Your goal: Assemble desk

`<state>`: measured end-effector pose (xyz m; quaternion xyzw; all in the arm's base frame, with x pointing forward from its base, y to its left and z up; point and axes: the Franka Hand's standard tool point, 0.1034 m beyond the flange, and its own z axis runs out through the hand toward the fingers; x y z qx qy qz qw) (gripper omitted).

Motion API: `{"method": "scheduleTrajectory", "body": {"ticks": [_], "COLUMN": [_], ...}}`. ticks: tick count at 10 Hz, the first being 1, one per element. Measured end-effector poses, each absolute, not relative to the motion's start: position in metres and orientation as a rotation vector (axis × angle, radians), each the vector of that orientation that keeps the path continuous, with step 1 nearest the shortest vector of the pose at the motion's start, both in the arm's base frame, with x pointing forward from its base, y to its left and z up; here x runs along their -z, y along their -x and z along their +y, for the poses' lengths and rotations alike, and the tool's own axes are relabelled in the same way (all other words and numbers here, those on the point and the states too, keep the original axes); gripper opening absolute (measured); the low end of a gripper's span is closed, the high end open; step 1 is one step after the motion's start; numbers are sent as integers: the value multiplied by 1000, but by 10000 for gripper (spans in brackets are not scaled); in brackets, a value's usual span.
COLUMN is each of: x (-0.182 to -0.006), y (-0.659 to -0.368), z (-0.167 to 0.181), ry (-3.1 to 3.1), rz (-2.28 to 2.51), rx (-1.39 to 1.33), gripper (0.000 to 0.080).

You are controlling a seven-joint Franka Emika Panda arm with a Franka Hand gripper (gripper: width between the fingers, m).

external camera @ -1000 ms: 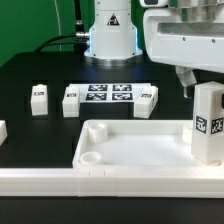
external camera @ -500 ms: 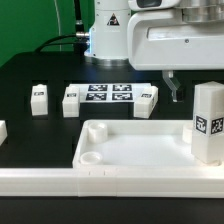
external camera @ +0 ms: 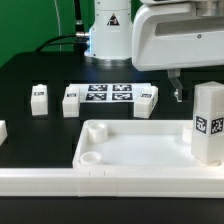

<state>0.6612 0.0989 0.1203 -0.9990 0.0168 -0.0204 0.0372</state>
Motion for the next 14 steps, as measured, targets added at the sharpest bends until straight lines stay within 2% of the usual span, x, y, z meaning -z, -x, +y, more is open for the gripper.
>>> {"method": "scheduleTrajectory", "body": {"ticks": [2, 3, 4, 5, 6, 10, 14], "x": [-120, -120, -119, -119, -119, -119, -118], "y": [-662, -662, -661, -661, -662, -662, -665], "z": [99, 99, 99, 99, 98, 97, 92], "ry": [3070, 3068, 3064, 3064, 3065, 3061, 2996], "rz": [-99, -160, -243, -243, -240, -176, 436], "rx": [75, 76, 78, 78, 78, 75, 77], "gripper": [649, 505, 505, 353, 289, 289, 290]}}
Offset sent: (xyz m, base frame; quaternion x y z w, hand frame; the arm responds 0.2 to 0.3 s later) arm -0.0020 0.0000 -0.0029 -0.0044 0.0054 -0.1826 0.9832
